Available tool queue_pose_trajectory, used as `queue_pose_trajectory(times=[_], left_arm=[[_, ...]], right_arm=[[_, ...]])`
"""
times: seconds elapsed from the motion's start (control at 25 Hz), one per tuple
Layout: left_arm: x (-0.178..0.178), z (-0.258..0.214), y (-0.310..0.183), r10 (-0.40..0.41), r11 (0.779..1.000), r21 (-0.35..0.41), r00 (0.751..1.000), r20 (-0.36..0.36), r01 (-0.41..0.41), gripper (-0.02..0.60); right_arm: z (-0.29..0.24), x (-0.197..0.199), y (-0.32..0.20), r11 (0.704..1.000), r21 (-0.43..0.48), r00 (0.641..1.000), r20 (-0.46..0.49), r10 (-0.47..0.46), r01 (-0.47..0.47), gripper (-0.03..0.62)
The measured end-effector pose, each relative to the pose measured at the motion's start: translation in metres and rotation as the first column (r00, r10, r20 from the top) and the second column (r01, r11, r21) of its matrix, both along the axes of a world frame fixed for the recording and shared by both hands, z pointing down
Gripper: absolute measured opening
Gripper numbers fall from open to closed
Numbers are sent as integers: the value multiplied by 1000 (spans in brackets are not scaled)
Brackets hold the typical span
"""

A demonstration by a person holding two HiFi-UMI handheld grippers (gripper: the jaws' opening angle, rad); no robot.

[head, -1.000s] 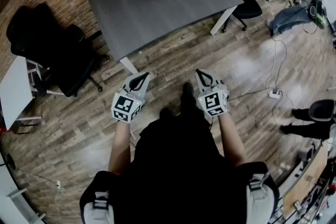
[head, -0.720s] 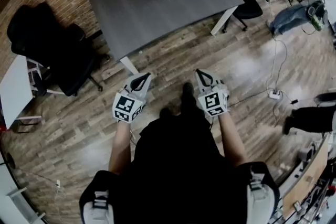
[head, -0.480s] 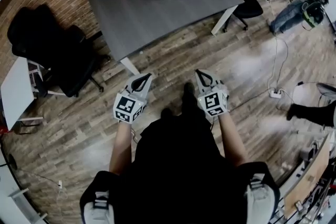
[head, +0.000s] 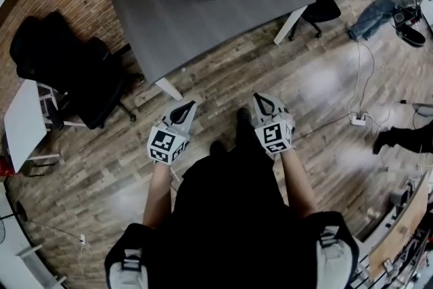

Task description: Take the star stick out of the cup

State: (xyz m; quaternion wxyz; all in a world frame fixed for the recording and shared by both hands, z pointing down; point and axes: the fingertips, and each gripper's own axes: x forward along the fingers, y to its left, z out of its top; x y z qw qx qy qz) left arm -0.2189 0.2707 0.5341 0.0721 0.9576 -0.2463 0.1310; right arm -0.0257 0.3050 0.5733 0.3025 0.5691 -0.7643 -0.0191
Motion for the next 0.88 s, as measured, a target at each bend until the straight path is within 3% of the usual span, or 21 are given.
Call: queue_pose_trajectory(times=[0.44,0.88], left_arm=[[40,-10,-40,0,1000,12,1000,-1,0,2],[83,-18,-92,-13,1000,10,1000,5,13,2]], right_arm=[[-1,38,-39,1000,-13,1000,12,8,-8,0],[-11,78,-104,999,15,999,5,-42,42,0]])
